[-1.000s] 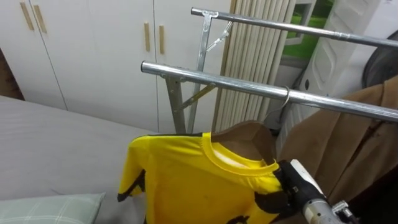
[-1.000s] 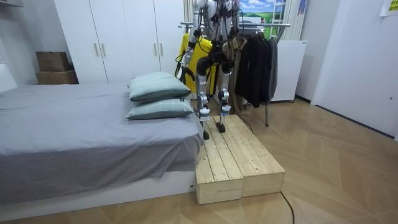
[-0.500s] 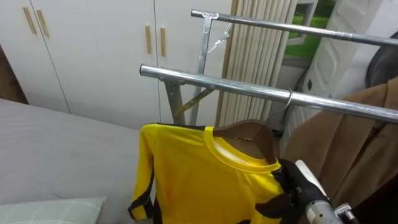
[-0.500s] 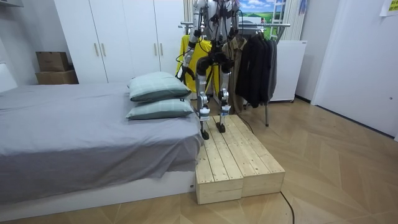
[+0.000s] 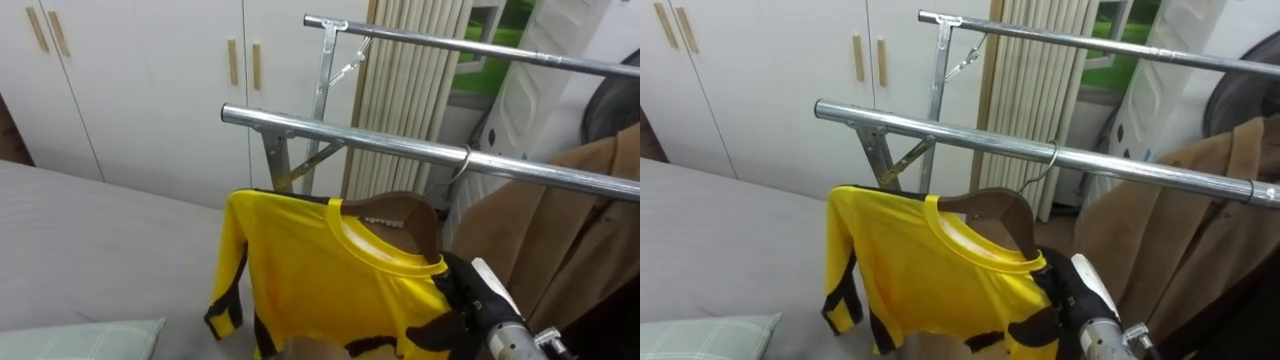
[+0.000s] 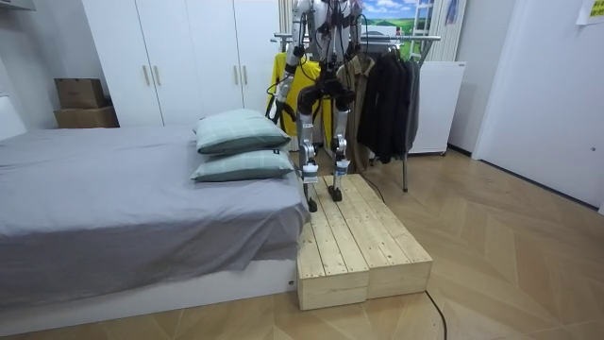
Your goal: Hang clothes
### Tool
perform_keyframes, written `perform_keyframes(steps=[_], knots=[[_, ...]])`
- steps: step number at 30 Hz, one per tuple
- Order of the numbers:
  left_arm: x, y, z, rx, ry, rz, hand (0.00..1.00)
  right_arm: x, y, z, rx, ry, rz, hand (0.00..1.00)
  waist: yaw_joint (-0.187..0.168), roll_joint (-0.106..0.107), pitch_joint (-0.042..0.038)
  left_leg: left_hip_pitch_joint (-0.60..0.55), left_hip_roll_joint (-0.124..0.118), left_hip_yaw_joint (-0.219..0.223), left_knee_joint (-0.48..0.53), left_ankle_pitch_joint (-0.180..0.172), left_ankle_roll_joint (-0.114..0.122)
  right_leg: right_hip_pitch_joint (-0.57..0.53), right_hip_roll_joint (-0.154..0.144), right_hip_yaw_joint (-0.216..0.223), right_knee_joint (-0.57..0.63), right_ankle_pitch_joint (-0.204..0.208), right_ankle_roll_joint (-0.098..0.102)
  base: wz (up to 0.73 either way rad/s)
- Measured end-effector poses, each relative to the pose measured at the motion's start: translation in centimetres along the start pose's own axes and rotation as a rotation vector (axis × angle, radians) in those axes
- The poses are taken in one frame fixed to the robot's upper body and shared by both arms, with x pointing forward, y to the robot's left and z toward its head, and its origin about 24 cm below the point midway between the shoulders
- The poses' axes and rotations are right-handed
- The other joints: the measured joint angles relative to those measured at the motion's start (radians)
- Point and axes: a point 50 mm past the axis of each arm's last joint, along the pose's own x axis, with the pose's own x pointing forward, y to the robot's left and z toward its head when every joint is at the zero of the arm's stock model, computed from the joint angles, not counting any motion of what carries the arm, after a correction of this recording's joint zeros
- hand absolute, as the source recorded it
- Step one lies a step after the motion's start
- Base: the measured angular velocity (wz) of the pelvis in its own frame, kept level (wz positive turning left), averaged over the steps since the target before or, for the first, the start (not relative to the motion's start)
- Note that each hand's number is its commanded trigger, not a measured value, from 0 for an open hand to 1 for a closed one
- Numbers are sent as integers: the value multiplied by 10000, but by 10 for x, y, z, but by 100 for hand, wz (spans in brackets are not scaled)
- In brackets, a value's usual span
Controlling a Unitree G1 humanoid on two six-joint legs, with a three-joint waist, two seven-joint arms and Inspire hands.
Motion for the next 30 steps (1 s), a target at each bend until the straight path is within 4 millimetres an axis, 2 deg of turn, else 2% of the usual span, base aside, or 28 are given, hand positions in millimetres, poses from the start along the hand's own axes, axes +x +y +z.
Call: perform_keyframes(steps=[16, 17, 21, 26, 28, 30], knots=[[-1, -7, 2, -579, -110, -122, 0, -1, -1, 1, 57, -134, -517, 0, 2, 179, -19, -3, -12, 48, -5, -4, -8, -45, 1, 57, 42, 9, -9, -1], [-1, -8, 3, -656, -144, -115, 0, -2, -2, 2, 72, -194, -617, 0, 1, 187, -57, -20, -20, 43, -9, -4, -8, -142, -7, 69, 45, 6, -3, -3], [-1, -10, 4, -688, -175, -149, 0, -7, -3, 2, 338, -347, -812, 0, -8, 179, -83, -4, -30, 39, -15, -3, -6, -128, -10, 80, 88, 7, -4, 0], [-1, -10, 4, -702, -229, -156, 0, -9, -4, 4, 714, -431, -981, 0, -21, 164, -81, 10, -36, 41, -15, -2, -6, -143, -29, 84, 201, 6, 1, 0], [-1, -10, 4, -702, -253, -166, 0, -10, -7, 9, 703, -567, -1098, 0, -41, 182, -27, -2, -48, 35, -14, -2, -5, -159, -35, 115, 227, 4, 3, -3], [-1, -10, 2, -717, -251, -159, 0, -13, -8, 10, 701, -652, -1132, 0, -47, 175, -21, -3, -59, 35, -12, -1, -4, -173, -40, 138, 227, -1, 8, -3]])
